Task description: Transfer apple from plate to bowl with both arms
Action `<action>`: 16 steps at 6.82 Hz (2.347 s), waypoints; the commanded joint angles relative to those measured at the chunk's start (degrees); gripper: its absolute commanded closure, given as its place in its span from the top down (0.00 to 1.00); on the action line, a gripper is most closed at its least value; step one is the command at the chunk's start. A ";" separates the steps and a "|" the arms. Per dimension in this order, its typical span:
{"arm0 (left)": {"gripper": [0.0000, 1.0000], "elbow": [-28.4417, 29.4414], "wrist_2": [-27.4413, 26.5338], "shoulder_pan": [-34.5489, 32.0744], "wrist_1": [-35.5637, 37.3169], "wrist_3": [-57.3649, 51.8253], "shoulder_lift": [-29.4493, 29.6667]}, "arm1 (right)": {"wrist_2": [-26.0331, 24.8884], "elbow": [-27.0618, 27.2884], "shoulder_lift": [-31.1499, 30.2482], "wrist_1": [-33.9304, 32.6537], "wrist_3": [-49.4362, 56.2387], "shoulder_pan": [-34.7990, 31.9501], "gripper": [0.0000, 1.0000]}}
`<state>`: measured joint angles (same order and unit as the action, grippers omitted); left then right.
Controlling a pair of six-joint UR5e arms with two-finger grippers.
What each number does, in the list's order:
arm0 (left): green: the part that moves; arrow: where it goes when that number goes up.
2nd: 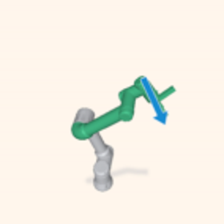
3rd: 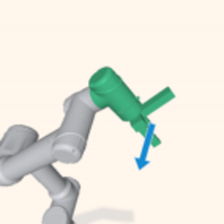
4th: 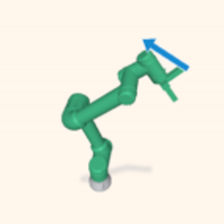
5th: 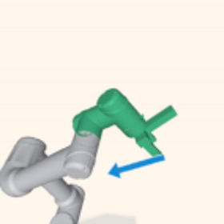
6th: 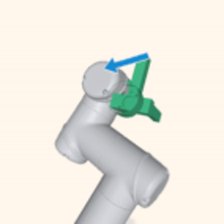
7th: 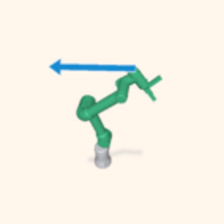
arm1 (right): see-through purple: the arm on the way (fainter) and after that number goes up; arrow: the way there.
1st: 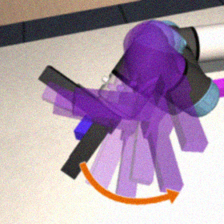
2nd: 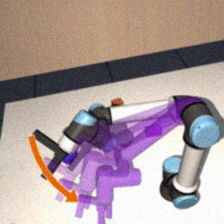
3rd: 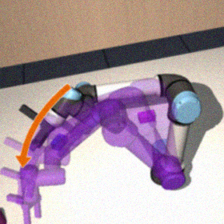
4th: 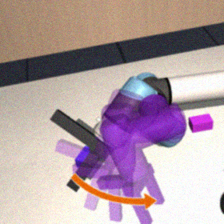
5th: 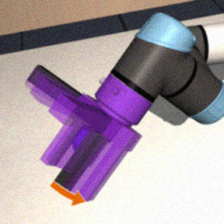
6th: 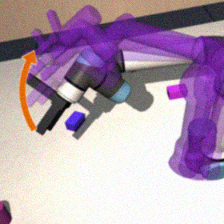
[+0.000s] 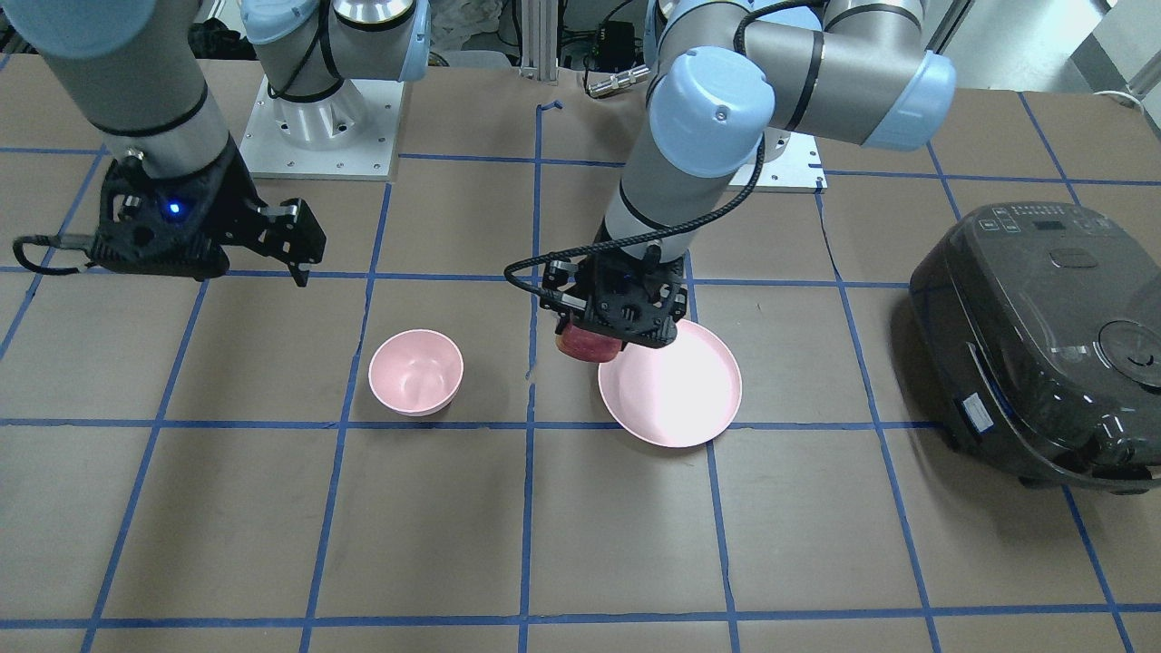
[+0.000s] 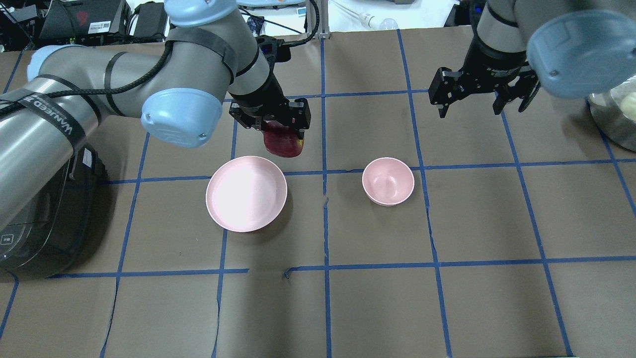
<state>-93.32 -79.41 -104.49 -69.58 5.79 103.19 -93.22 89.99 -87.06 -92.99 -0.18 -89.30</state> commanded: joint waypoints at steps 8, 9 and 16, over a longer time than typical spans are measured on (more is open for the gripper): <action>0.00 0.24 7.16 -11.96 24.84 35.33 14.22 | 1.46 -6.59 0.66 3.78 0.01 0.09 1.00; 0.00 0.50 7.08 -12.57 25.54 35.60 15.53 | 1.46 -6.59 0.66 3.78 0.09 0.09 1.00; 0.43 0.07 5.25 -13.98 27.05 35.95 18.27 | 1.37 -6.41 0.66 3.87 0.10 0.09 1.00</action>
<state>-93.12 -73.08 -118.45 -42.57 41.76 121.61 -91.84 83.53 -86.40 -89.19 -0.09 -89.13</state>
